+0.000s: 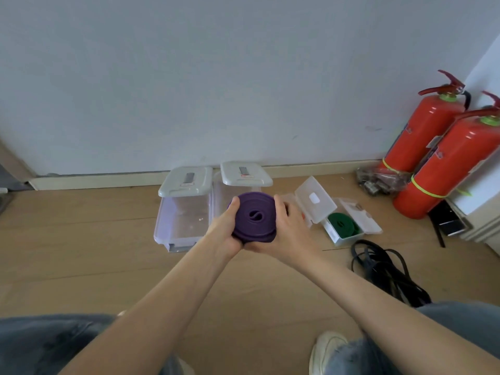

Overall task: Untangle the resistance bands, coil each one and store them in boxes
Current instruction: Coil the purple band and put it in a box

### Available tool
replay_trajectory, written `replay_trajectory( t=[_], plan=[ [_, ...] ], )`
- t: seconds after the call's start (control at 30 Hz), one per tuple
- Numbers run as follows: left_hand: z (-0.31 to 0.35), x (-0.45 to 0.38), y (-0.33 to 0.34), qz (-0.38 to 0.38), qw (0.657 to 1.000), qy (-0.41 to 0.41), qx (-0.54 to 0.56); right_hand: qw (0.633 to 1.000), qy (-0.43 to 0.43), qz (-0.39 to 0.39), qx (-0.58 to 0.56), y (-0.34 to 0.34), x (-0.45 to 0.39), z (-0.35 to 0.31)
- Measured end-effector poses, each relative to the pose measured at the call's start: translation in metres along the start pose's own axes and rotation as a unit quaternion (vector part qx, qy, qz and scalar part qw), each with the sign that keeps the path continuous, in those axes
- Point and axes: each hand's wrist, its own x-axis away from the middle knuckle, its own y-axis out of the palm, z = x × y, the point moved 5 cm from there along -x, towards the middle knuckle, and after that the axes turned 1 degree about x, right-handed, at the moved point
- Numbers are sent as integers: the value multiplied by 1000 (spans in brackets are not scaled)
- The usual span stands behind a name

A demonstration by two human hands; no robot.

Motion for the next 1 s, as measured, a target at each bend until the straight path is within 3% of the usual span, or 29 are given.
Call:
replay_trajectory(
  t=[0.2, 0.27, 0.43, 0.57, 0.7, 0.83, 0.9, 1.0],
  plan=[
    [29, -74, -23, 5, 999, -2, -40, 997, 54, -42, -29, 57, -65, 18],
    [41, -104, -35, 5, 995, 9, -100, 996, 59, -57, -42, 79, -89, 27],
    [58, -172, -63, 48, 963, 56, -260, 988, 50, -121, -78, 122, -150, 59],
    [63, -209, -84, 38, 929, 99, -356, 980, 52, -162, -107, 150, -176, 85],
    [63, -232, -98, 23, 846, 168, -505, 974, 74, -166, -138, 166, -181, 112],
    [60, -249, -101, 35, 683, 306, -662, 976, 85, -154, -129, 170, -189, 130],
    [48, -257, -99, 8, 646, 310, -698, 978, 95, -147, -110, 176, -192, 136],
    [34, -266, -101, -26, 632, 282, -722, 984, 84, -135, -76, 184, -194, 136]
  ],
)
